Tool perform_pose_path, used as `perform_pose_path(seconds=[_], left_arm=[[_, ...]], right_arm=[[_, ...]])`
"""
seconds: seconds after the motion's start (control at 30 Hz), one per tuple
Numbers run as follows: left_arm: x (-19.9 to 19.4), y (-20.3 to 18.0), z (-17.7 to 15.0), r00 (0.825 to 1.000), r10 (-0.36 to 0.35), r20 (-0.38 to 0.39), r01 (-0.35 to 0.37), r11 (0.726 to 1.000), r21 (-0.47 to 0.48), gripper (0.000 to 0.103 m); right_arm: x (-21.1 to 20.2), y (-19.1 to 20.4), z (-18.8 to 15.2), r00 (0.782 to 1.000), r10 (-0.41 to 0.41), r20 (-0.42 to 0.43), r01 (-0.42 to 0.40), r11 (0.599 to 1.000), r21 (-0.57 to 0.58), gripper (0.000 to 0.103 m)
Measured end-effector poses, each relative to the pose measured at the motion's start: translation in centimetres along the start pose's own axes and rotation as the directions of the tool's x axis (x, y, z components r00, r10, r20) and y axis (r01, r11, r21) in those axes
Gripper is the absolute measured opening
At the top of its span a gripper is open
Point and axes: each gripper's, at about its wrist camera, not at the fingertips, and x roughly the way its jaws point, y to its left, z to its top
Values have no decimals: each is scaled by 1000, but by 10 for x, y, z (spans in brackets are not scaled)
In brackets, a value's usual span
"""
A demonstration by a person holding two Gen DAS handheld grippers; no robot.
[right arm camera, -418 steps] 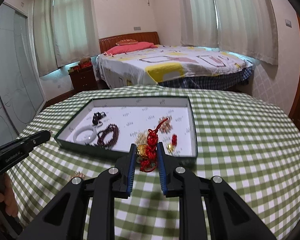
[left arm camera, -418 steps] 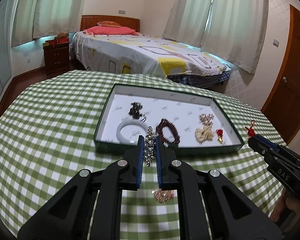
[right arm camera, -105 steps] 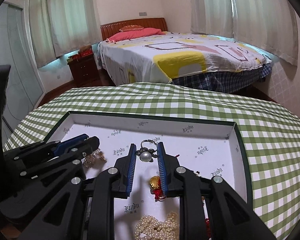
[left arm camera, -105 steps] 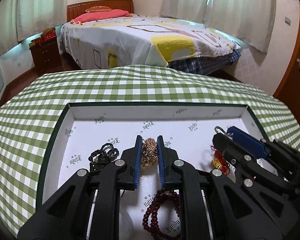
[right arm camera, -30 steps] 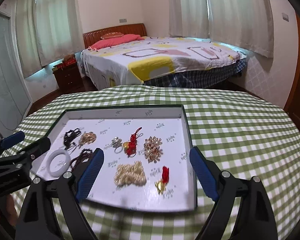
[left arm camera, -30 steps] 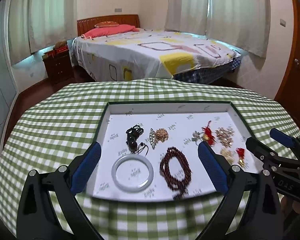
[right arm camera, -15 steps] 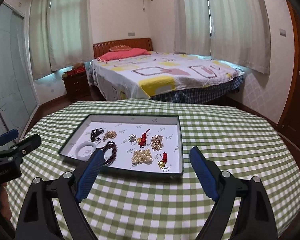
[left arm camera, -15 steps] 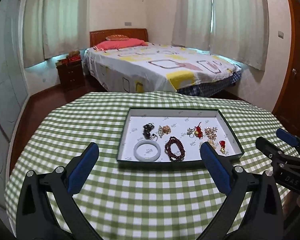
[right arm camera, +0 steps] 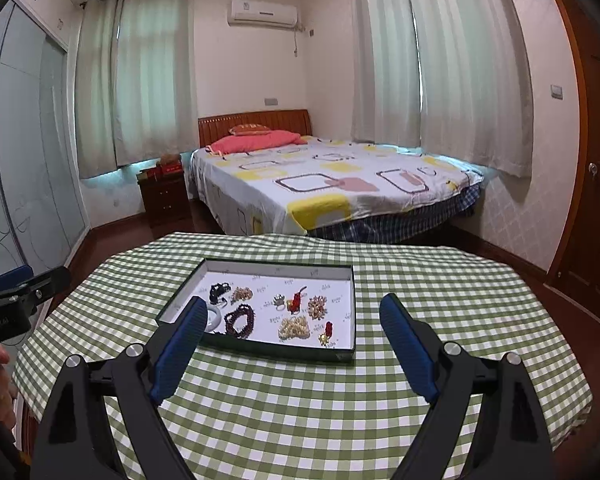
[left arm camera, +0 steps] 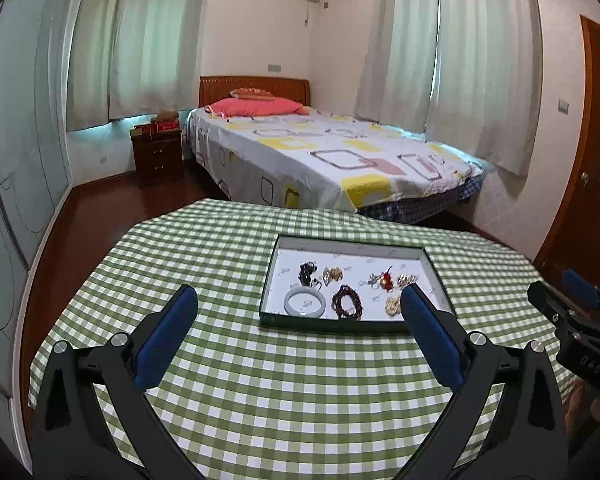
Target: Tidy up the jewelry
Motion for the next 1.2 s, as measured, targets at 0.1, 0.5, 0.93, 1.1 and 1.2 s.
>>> perform_pose_path(seconds=[0.1,0.5,0.93,1.1,1.2], left_arm=[[-11,0,4,999,4,32,-4,1000,7,99],[-19,2,5,999,3,45,-3,1000,-1,99],[-21,3,4,999,5,49,-5,1000,-3,99],[-21,3,4,999,5,51,-5,1000,-2,99],[-21,2,4,999,5,50,-5,1000,-1,99]], right_arm=[[-6,1,3,1000,3,20,-3,1000,-1,85],[-13,1,2,999,1,36,-1,1000,-6,85],[-16,0,3,999,0,39,0,1000,-8,85],[-16,0,3,999,0,40,0,1000,-8,85],[-17,0,3,999,0,41,0,1000,-8,85]])
